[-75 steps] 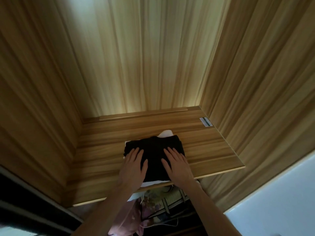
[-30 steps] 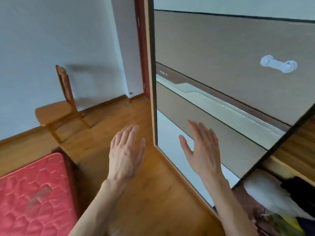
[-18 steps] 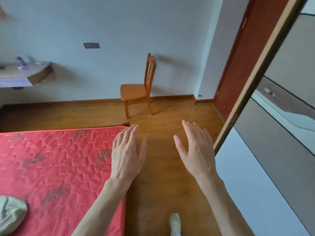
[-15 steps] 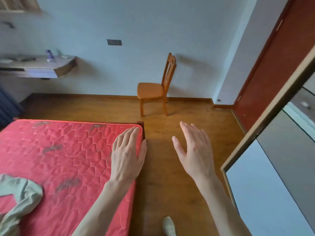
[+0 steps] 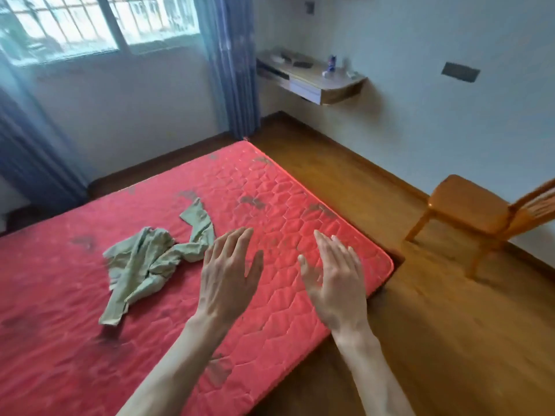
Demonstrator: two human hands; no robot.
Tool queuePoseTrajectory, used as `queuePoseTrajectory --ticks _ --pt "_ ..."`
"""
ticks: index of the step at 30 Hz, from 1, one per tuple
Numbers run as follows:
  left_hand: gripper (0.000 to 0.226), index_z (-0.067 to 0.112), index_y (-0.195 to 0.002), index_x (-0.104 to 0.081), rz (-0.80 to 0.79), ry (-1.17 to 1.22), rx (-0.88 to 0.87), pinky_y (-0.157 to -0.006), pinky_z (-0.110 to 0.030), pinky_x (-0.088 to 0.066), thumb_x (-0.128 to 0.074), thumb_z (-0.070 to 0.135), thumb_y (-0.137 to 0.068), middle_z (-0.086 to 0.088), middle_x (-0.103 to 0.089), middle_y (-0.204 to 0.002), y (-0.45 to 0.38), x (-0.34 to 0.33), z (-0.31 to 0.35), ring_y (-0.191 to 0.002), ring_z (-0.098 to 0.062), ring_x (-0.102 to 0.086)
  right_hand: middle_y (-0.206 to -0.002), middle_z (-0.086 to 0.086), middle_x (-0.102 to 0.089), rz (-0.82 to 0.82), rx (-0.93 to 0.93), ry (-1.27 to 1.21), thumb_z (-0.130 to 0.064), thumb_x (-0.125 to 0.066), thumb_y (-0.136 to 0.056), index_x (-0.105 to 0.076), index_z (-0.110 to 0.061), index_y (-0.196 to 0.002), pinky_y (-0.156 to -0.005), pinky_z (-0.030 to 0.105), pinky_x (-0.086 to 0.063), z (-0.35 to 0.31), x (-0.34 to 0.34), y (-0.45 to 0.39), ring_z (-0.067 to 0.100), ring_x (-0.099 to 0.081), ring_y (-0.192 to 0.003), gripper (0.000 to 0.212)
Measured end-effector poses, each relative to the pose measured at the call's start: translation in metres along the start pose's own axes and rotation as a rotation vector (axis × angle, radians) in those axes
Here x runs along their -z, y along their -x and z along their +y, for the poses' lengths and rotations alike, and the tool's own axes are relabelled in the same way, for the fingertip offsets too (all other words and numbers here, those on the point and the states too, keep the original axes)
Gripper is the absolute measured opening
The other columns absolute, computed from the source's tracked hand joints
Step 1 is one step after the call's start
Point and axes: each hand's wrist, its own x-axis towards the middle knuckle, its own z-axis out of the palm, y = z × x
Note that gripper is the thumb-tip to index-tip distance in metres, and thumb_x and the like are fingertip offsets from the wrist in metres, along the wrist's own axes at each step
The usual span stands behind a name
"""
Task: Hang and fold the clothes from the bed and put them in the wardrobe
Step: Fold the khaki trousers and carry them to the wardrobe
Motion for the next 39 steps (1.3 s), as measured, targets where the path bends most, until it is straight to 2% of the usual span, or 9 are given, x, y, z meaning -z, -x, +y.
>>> queuePoseTrajectory --ticks 6,9,12,16,19,24,29,33,39 --pt "0.047 0.017 -0.142 -0.058 0.101 -0.114 0.247 -0.106 -0.047 -0.048 -0.053 0.039 -0.100 -0.001 -0.063 -0.140 0.006 0.028 -0.082 -0.129 -0.025 -0.056 -0.154 0.000 -0.053 -0.141 0.191 -0.097 -0.061 -0.037 -0.106 -0.044 -0.020 -0.157 -0.126 0.042 -0.027 -0.053 -0.076 -0.056 0.017 -0.041 -0.149 0.065" --pt "0.047 0.017 -0.142 -0.058 0.153 -0.142 0.357 -0.106 -0.043 -0.045 -0.053 0.037 -0.100 -0.001 -0.064 -0.138 0.013 0.039 -0.125 -0.128 -0.024 -0.055 -0.152 0.002 -0.056 -0.201 0.269 -0.115 -0.058 -0.044 -0.105 -0.044 -0.020 -0.156 -0.125 0.043 -0.027 -0.085 -0.113 -0.073 0.020 -0.042 -0.148 0.063" --pt "0.047 0.016 -0.143 -0.058 0.145 -0.154 0.424 -0.109 -0.041 -0.041 -0.053 0.038 -0.102 -0.003 -0.064 -0.140 0.021 0.042 -0.172 -0.131 -0.024 -0.055 -0.149 0.003 -0.059 -0.236 0.336 -0.119 -0.055 -0.050 -0.104 -0.045 -0.019 -0.155 -0.124 0.043 -0.028 -0.117 -0.151 -0.084 0.021 -0.045 -0.146 0.062" --pt "0.049 0.014 -0.142 -0.059 0.139 -0.143 0.512 -0.110 -0.041 -0.041 -0.050 0.040 -0.101 -0.005 -0.064 -0.141 0.024 0.040 -0.234 -0.130 -0.025 -0.057 -0.148 0.002 -0.060 -0.291 0.386 -0.119 -0.057 -0.042 -0.103 -0.048 -0.017 -0.153 -0.123 0.042 -0.029 -0.159 -0.201 -0.094 0.021 -0.047 -0.145 0.064" --pt "0.051 0.013 -0.142 -0.059 0.127 -0.128 0.555 -0.111 -0.038 -0.039 -0.046 0.042 -0.101 -0.005 -0.065 -0.140 0.020 0.039 -0.281 -0.129 -0.024 -0.057 -0.148 0.001 -0.060 -0.328 0.419 -0.099 -0.057 -0.042 -0.103 -0.048 -0.018 -0.153 -0.123 0.043 -0.031 -0.187 -0.243 -0.103 0.020 -0.048 -0.144 0.063" --pt "0.048 0.015 -0.141 -0.060 0.078 -0.120 0.654 -0.110 -0.044 -0.045 -0.047 0.041 -0.102 -0.005 -0.066 -0.136 0.026 0.031 -0.363 -0.128 -0.024 -0.058 -0.146 0.002 -0.062 -0.412 0.429 -0.121 -0.052 -0.049 -0.102 -0.048 -0.020 -0.153 -0.121 0.046 -0.036 -0.225 -0.323 -0.114 0.021 -0.051 -0.142 0.060" --pt "0.046 0.015 -0.137 -0.062 0.078 -0.092 0.752 -0.106 -0.043 -0.048 -0.047 0.039 -0.101 -0.002 -0.067 -0.133 0.043 -0.011 -0.436 -0.125 -0.021 -0.060 -0.147 0.000 -0.060 -0.493 0.446 -0.106 -0.045 -0.057 -0.103 -0.048 -0.019 -0.153 -0.121 0.045 -0.037 -0.238 -0.414 -0.121 0.020 -0.051 -0.143 0.057" --pt "0.045 0.016 -0.138 -0.061 0.026 -0.074 0.778 -0.107 -0.037 -0.045 -0.049 0.037 -0.101 -0.001 -0.066 -0.135 0.054 -0.070 -0.491 -0.126 -0.018 -0.059 -0.150 -0.002 -0.058 -0.557 0.467 -0.088 -0.044 -0.057 -0.104 -0.044 -0.021 -0.156 -0.122 0.044 -0.035 -0.234 -0.496 -0.120 0.019 -0.048 -0.145 0.059" --pt "0.046 0.016 -0.138 -0.061 0.019 -0.058 0.850 -0.104 -0.040 -0.050 -0.047 0.038 -0.100 0.000 -0.066 -0.134 0.078 -0.168 -0.575 -0.125 -0.018 -0.060 -0.150 -0.002 -0.057 -0.650 0.572 -0.068 -0.039 -0.063 -0.101 -0.045 -0.017 -0.155 -0.118 0.046 -0.040 -0.209 -0.622 -0.101 0.019 -0.047 -0.145 0.061"
